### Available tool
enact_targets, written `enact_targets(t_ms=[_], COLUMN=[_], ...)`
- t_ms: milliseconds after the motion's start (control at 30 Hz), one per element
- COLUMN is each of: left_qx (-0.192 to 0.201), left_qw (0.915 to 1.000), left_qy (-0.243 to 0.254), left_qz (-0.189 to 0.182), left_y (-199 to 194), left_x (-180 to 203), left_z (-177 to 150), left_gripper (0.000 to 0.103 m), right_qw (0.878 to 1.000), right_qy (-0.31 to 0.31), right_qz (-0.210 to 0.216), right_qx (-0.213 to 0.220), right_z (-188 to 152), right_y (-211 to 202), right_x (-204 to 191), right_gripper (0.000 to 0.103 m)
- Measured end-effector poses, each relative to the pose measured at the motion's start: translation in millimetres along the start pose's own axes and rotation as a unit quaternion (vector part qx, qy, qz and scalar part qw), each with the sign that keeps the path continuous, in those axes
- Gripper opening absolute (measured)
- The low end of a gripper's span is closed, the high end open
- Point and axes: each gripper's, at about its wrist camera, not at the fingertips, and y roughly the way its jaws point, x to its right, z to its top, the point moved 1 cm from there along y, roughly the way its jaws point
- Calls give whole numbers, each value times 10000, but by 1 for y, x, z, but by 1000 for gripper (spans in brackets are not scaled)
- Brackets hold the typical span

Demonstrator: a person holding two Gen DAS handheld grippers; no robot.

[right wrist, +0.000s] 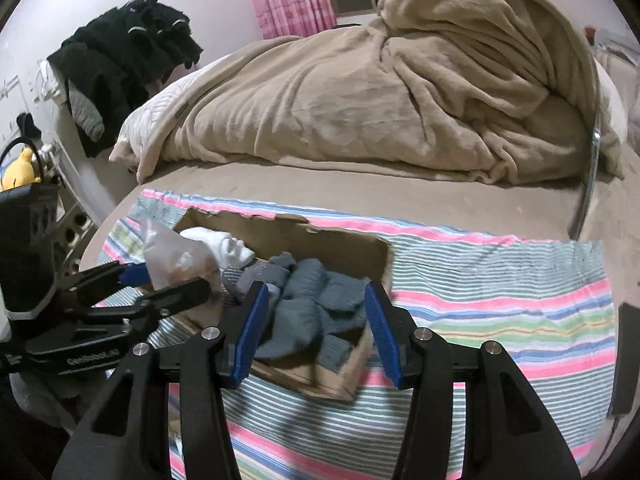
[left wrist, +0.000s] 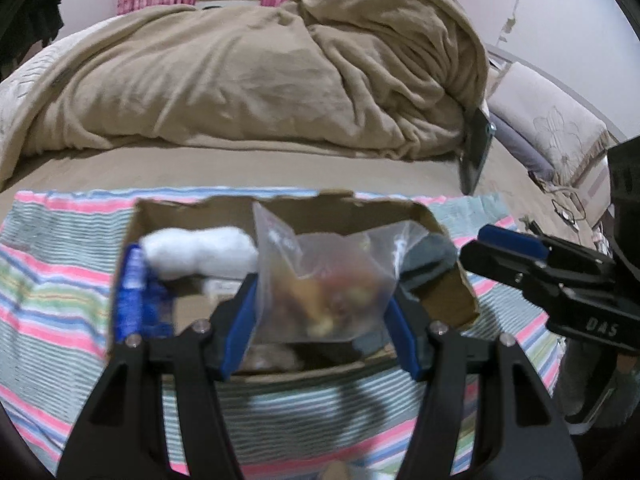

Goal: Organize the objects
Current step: 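Lower the clear snack bag into the box and open the left tool, then move the right tool to the capybara tissue pack on the towel and grasp it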

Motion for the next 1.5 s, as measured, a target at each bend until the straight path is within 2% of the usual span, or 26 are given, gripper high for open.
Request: enact_targets(t_ms=[200, 433, 567, 1033, 1500], left_qx=[-385, -535, -454, -85, 47], left_qw=[9992, 9985, 9988, 9993, 9991], left_qy=[-28, 1, -93, -198, -201], left_qz=[-68, 96, 160, 306, 357], left_y=[31, 31, 15, -62, -107], left_x=[13, 19, 14, -11, -29], left_z=[-9, -10, -10, -25, -58], left_gripper=[62, 73, 79, 79, 79], right_qw=[9997, 9995, 9993, 9992, 9994], right_qy=[-81, 94, 131, 65, -146], right_qz=[-212, -284, -304, -365, -276], right_qx=[69, 121, 154, 137, -114], right_z=[-2, -8, -10, -21, -44], right_y=[-10, -19, -25, -44, -48], right_x=[13, 23, 18, -19, -67], right_gripper=[53, 55, 65, 66, 66])
